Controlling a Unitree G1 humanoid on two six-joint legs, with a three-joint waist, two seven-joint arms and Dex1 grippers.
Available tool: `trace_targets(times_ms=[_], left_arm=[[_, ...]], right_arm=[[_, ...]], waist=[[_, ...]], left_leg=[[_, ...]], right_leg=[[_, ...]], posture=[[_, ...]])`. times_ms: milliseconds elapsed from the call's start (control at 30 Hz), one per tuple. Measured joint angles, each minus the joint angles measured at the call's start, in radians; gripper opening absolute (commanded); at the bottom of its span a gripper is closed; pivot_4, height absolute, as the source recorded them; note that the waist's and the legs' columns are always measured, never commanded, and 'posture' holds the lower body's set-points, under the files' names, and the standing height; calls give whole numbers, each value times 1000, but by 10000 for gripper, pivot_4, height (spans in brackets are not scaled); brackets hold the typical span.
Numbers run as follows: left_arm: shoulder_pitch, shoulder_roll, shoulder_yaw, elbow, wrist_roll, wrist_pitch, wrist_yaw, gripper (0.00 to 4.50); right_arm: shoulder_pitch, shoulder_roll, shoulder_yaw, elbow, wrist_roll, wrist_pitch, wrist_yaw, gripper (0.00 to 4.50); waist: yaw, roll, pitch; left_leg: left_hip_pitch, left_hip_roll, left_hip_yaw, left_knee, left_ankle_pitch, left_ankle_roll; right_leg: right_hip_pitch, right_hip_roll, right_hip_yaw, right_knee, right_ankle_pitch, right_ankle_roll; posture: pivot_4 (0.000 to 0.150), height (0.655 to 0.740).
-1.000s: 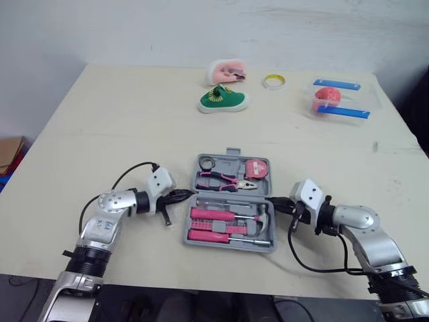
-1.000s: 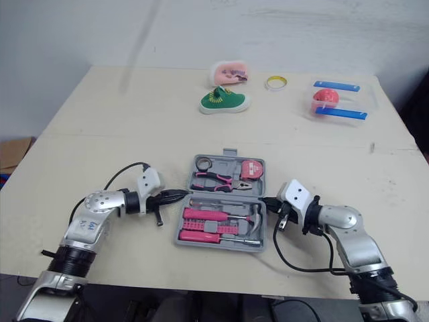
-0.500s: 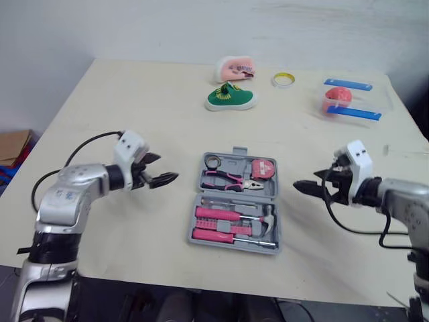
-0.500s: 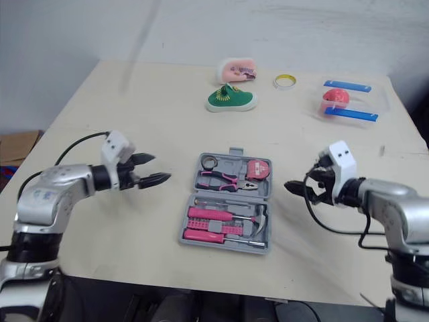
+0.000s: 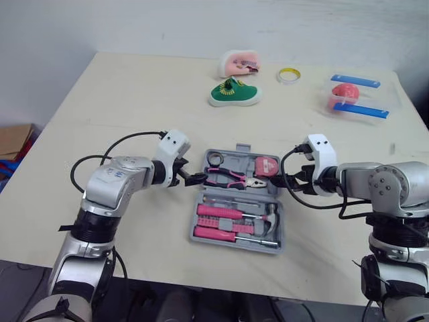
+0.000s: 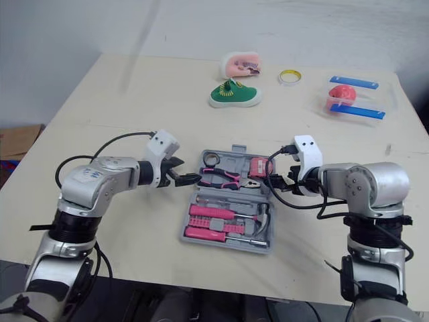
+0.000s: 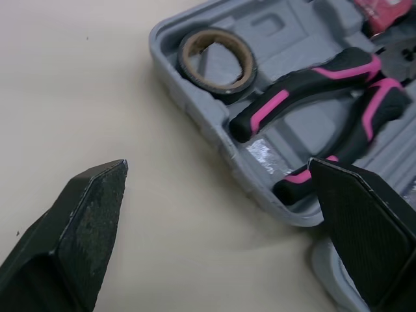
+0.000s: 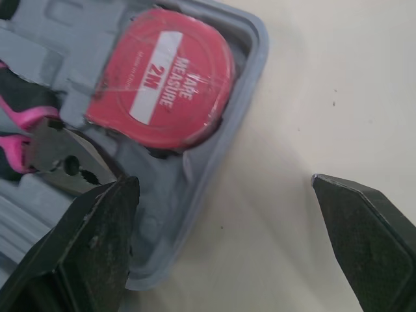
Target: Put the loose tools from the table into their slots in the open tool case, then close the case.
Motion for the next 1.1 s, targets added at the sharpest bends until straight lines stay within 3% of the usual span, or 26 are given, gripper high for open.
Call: trace_targets(times_ms=[533, 567, 667, 833, 867, 933, 1100], left_arm=[[-34, -61, -10, 79, 29, 4, 42, 45000], [-34, -61, -10, 81, 28, 4, 40, 45000], [-34, -73, -9, 89, 26, 3, 33, 37632], [-33, -125, -5, 101, 20, -1, 37, 14833], [-31, -131, -5, 101, 16, 1, 36, 10757], [-30, -138, 13, 102, 6, 3, 38, 3903], [7, -180, 92, 103, -14, -26, 50, 2237]], right_arm=[[-3, -8, -7, 63, 173, -15, -202, 44283], [-3, -8, -10, 69, 183, -16, -211, 39123], [-3, 6, -25, 92, 221, -16, -229, 27879], [-3, 57, -66, 133, 302, -16, -272, 3063], [-2, 60, -75, 137, 311, -15, -284, 0], [-1, 65, -90, 138, 328, -15, -304, 0], [19, 85, -110, 76, 311, -38, -308, 0]], waist=[[-1, -1, -1], [-1, -2, -1], [0, -3, -2], [0, -4, -3], [1, -4, -3], [1, -4, -3], [-1, -4, -3]], left_leg=[[1, 0, 1, 0, 0, 0], [1, 0, 1, 0, 0, 0], [2, 0, 1, 0, 0, 0], [2, 0, 1, 0, 0, 0], [2, 0, 1, 0, 0, 0], [3, 0, 1, 1, 0, 0], [2, 0, 1, 1, 1, 0]], right_leg=[[0, 0, 0, 1, 0, 0], [1, 0, 0, 1, 0, 0], [2, 0, 0, 1, 0, 0], [3, 0, 0, 1, 0, 0], [3, 0, 0, 1, 0, 0], [3, 0, 0, 1, 0, 0], [2, 0, 0, 2, 0, 0]], posture=[[1500, 7400], [1500, 7400], [1500, 7400], [1500, 7400], [1500, 7400], [1500, 7400], [1500, 7400]])
